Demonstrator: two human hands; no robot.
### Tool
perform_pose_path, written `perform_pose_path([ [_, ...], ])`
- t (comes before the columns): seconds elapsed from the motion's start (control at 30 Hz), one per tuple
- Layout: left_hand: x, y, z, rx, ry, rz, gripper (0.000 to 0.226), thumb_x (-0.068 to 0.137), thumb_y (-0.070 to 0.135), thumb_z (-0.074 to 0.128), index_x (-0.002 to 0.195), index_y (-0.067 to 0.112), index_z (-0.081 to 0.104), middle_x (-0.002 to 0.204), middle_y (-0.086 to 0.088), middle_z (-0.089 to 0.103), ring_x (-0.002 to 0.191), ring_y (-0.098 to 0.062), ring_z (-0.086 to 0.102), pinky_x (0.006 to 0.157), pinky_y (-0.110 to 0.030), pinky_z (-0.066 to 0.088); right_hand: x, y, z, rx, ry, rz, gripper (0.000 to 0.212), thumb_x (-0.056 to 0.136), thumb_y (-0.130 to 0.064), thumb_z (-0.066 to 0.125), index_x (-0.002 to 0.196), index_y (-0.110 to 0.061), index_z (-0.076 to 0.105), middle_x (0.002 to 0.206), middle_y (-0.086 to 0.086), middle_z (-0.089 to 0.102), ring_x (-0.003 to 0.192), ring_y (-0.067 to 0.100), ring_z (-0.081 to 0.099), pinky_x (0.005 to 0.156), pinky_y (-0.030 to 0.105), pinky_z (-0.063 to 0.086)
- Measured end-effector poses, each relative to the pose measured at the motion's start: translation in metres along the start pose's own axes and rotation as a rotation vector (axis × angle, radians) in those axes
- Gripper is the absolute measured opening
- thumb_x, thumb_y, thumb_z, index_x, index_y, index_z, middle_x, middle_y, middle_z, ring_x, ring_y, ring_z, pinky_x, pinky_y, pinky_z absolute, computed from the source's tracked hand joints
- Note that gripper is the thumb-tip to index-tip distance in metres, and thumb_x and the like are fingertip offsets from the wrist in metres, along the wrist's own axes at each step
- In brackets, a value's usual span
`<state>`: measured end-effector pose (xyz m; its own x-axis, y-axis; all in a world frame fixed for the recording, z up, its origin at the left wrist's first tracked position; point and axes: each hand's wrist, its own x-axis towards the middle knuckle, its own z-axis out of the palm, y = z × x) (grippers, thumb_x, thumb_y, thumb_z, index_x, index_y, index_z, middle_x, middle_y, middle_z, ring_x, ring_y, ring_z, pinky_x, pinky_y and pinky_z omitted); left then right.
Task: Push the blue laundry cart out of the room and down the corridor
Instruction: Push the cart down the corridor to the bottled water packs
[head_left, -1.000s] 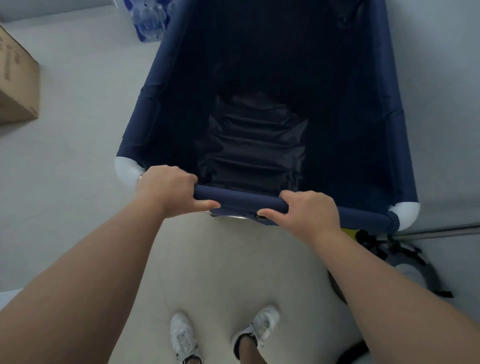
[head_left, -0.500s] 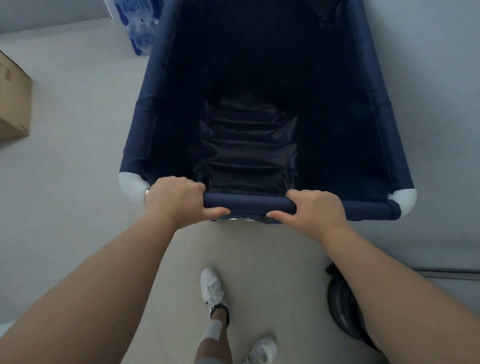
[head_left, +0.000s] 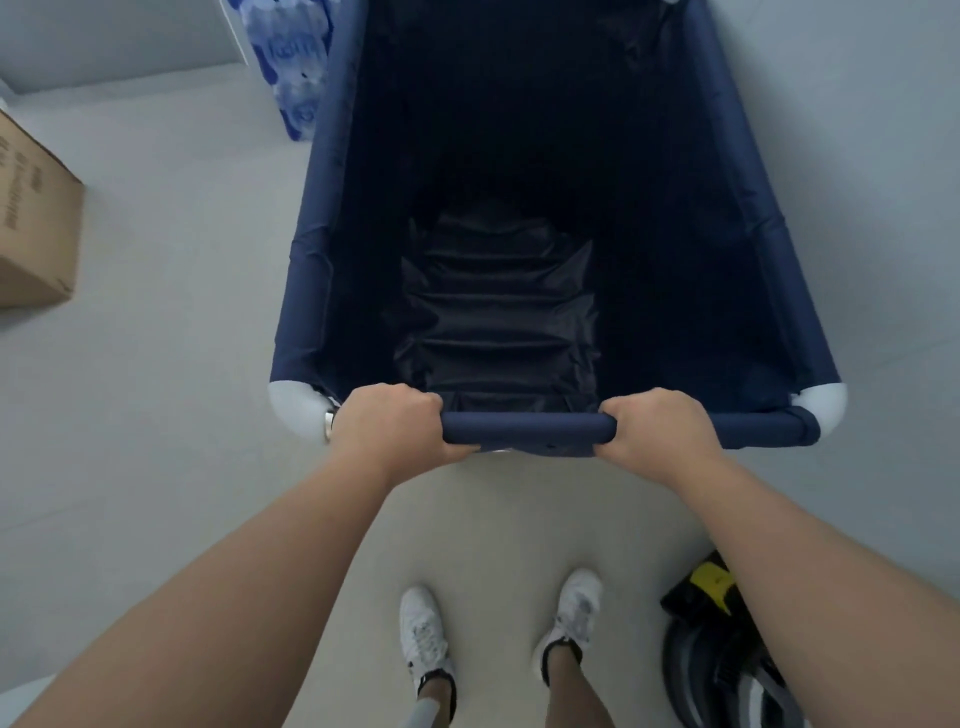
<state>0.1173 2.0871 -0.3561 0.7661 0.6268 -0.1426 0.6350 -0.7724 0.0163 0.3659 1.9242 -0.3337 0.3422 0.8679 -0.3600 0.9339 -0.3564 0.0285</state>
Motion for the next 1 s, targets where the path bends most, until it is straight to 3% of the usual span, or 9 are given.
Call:
perform_pose_path([
  [0.13,0.024,0.001,-0.004,-0.013,-0.004,-0.038,0.068,0.059,0.095,0.025,0.057,0.030,0.044,0.049,0.011,0.049,0.044,-0.010,0.046,0.046,-0.026,0.034,0.025,0.012,-0.016,-0.011,-0.024,-0.032,0.012,0.078,-0.045,0.061,0.075,-0.035,0.055,0.061,-0.013,0.053,0.064,0.015,0.056,0.056,0.030,0.038],
  [0.33,0.050,0.015,-0.008,0.006,0.002,-0.106,0.070,0.062,0.093,0.028,0.062,0.029,0.056,0.048,0.011,0.049,0.043,-0.010,0.048,0.046,-0.026,0.039,0.059,0.043,-0.029,-0.054,-0.019,-0.143,0.013,0.080,-0.046,0.060,0.076,-0.036,0.053,0.061,-0.013,0.052,0.061,0.013,0.054,0.051,0.028,0.034],
  [0.63,0.091,0.090,-0.014,-0.056,-0.030,-0.184,0.070,0.063,0.090,0.028,0.066,0.028,0.058,0.051,0.010,0.052,0.047,-0.013,0.051,0.048,-0.029,0.040,0.093,0.124,-0.042,-0.155,-0.067,-0.194,0.016,0.080,-0.046,0.058,0.088,-0.034,0.067,0.066,-0.011,0.054,0.066,0.018,0.056,0.056,0.029,0.039],
  [1.0,0.127,0.150,-0.018,-0.037,-0.047,-0.232,0.064,0.066,0.083,0.030,0.072,0.029,0.064,0.052,0.009,0.052,0.049,-0.013,0.054,0.051,-0.029,0.044,0.109,0.190,-0.052,-0.164,-0.103,-0.233,0.011,0.082,-0.045,0.061,0.080,-0.036,0.055,0.067,-0.010,0.054,0.067,0.019,0.056,0.058,0.029,0.039],
])
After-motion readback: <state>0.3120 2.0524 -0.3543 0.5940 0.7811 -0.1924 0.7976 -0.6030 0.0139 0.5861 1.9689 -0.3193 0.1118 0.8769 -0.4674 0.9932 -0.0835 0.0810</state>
